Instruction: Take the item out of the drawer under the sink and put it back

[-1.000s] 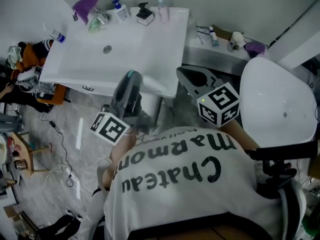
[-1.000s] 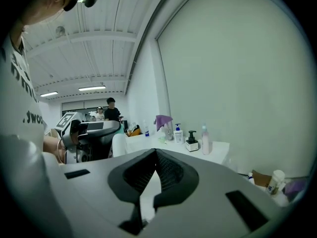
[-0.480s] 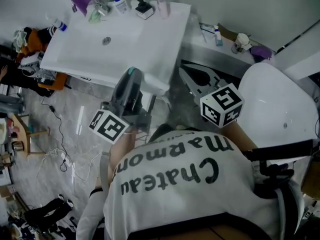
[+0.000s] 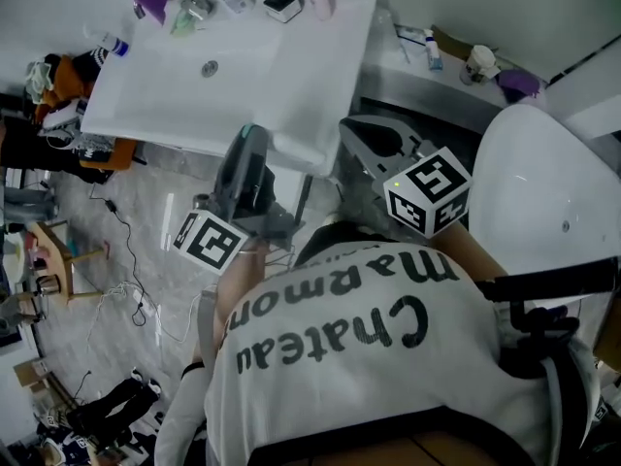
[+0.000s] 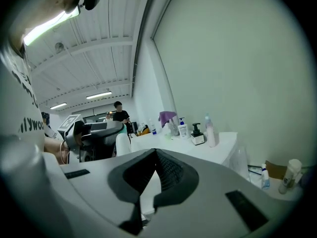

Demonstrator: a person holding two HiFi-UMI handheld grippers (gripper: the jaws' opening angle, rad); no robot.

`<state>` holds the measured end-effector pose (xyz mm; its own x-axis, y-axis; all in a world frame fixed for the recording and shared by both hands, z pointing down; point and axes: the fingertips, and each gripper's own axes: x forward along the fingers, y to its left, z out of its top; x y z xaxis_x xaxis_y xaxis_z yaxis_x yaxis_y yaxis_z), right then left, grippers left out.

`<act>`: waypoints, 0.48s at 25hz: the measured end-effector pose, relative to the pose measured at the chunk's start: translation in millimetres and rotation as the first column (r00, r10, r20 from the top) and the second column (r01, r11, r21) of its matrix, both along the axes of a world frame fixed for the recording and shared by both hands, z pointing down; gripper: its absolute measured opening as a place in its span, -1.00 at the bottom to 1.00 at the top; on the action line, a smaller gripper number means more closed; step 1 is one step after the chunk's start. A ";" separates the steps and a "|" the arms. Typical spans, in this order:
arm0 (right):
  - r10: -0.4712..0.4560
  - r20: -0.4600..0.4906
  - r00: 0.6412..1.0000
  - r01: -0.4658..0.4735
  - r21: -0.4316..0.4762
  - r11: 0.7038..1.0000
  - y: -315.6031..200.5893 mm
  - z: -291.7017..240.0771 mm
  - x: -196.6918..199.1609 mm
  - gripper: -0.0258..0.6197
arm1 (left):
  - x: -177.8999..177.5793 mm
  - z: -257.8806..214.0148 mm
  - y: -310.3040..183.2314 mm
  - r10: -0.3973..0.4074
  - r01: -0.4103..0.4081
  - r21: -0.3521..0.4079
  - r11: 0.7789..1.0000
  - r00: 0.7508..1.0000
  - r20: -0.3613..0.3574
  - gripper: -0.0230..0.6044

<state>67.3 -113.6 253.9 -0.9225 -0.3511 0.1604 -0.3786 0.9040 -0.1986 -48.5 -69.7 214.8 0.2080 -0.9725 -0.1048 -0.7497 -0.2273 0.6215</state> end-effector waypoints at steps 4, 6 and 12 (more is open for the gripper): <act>0.030 0.004 1.000 -0.030 -0.005 1.000 -9.2 -2.1 -2.8 -0.89 | -1.2 0.0 -5.6 0.021 -0.021 0.001 1.000 1.000 -0.006 -0.61; 0.044 -0.003 0.999 -0.044 -0.010 0.999 -17.8 -4.0 -20.3 -0.89 | -18.6 -1.0 -14.4 0.032 -0.032 -0.004 0.999 0.999 -0.012 -0.61; 0.071 -0.024 0.997 -0.071 -0.014 0.997 -28.6 -11.6 -51.7 -0.89 | -50.2 -8.8 -26.2 0.066 -0.066 0.001 0.998 0.998 -0.008 -0.61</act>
